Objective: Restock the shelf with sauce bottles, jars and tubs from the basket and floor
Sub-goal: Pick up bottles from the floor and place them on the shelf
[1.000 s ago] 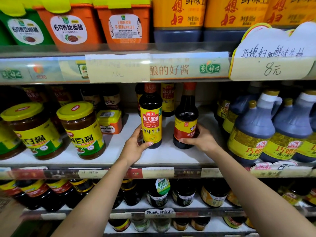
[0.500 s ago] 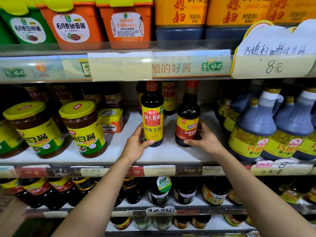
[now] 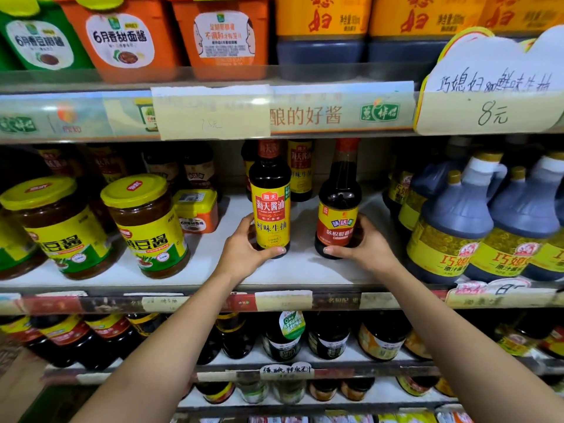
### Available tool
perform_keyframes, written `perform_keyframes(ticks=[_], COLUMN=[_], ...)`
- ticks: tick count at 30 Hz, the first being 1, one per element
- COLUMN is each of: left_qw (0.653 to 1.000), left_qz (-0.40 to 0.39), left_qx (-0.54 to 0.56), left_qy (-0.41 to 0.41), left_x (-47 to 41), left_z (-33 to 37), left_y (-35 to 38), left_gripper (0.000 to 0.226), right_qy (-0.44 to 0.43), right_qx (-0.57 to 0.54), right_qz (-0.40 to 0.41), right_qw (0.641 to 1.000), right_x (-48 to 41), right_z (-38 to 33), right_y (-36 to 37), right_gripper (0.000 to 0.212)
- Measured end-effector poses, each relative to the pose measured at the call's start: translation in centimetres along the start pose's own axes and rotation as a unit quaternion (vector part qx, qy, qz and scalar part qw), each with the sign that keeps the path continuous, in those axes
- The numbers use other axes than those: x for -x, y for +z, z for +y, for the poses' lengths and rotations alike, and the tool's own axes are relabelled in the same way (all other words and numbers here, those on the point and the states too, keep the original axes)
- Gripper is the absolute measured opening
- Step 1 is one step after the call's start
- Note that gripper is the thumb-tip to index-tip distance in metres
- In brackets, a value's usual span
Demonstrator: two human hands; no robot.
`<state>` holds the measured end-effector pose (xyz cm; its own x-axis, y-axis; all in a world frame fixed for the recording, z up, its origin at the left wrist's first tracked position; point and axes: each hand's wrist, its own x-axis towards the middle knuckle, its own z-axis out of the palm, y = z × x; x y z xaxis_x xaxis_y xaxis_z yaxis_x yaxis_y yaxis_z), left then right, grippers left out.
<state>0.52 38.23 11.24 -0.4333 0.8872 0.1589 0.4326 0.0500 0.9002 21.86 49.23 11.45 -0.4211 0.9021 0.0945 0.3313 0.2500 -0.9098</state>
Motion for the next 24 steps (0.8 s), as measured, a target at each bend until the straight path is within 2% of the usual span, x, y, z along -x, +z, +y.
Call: perform_keyframes(ticks=[10,17,24], left_qw=[1.000,1.000,0.998], left_qz=[0.005,0.002,-0.003], left_qx=[-0.013,0.021,0.064], left_qy=[0.005,-0.003,-0.004], left_x=[-1.2,-3.5,-5.5], left_z=[-0.6,-1.4,-3.7], left_y=[0.3,-0.3,-0.6], left_gripper=[0.076,0.074,0.073], right_qy=[-0.005,-0.017,-0.012], right_qx=[0.007,-0.013,-0.024], right_qz=[0.011,0.020,0.065], right_qw=[1.000,1.000,0.998], right_x=[-0.6,-2.5,-6.2], right_z=[0.4,0.6,1.6], right_y=[0.2,0.3,0.1], right_gripper=[0.087,0.082,0.079])
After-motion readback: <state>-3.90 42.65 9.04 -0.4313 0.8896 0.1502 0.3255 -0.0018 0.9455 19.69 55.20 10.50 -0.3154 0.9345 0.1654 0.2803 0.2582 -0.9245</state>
